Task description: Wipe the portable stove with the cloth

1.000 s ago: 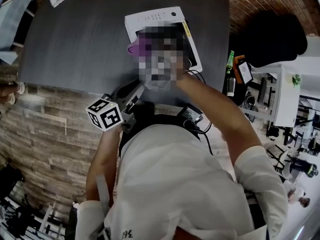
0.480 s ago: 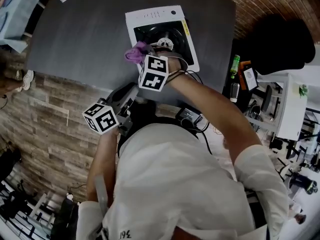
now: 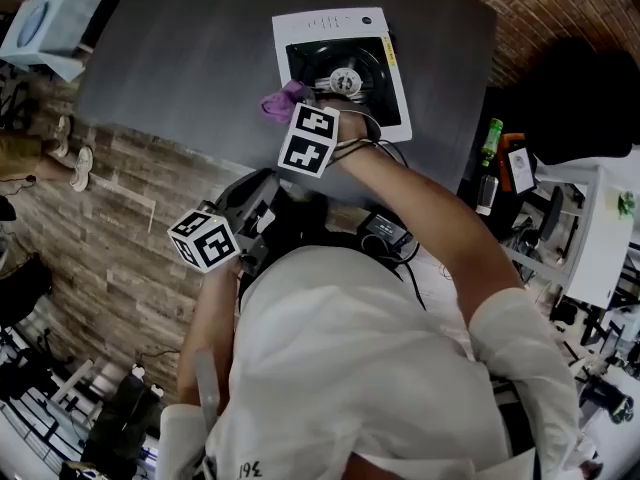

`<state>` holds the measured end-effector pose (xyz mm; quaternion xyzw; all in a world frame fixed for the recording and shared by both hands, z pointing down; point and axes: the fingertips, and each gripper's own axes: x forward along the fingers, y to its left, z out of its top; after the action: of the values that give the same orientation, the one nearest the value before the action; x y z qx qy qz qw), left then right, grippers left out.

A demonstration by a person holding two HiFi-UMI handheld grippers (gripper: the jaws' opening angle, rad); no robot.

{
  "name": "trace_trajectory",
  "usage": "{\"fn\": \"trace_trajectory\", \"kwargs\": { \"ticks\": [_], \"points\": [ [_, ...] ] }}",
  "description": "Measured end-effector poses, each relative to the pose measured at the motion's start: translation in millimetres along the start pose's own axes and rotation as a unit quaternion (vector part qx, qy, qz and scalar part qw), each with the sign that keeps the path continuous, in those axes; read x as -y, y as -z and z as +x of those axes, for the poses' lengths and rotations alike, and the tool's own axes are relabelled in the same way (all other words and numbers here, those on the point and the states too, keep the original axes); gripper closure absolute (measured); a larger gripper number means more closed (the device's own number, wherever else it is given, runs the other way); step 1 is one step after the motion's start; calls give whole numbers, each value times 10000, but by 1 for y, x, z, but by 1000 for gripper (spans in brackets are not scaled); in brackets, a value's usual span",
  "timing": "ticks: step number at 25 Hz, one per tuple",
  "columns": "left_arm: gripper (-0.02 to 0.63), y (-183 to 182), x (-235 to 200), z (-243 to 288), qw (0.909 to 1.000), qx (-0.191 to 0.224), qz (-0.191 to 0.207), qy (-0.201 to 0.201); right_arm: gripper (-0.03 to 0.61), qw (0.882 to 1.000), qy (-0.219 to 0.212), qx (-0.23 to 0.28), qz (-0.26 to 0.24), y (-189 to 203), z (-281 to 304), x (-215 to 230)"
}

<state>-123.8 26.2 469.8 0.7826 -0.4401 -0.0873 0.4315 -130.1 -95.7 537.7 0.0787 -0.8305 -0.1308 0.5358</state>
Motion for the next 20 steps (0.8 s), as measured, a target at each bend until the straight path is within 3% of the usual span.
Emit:
{"fn": "trace_trajectory", "kwargs": {
  "ticks": [5,12,20],
  "points": [
    [548,6,1,-5,9999,-99,46,-65,476,10000,-44,42,57,-1,0,-8],
    [548,11,3,-1,9997,-167,-2,198,476,9998,-176,-82,88,0,-7,-22],
    [548,-17,-29,-10,9980,-286,-78,561,476,9982,-156,-418,411,1,-8,-28]
  ]
}}
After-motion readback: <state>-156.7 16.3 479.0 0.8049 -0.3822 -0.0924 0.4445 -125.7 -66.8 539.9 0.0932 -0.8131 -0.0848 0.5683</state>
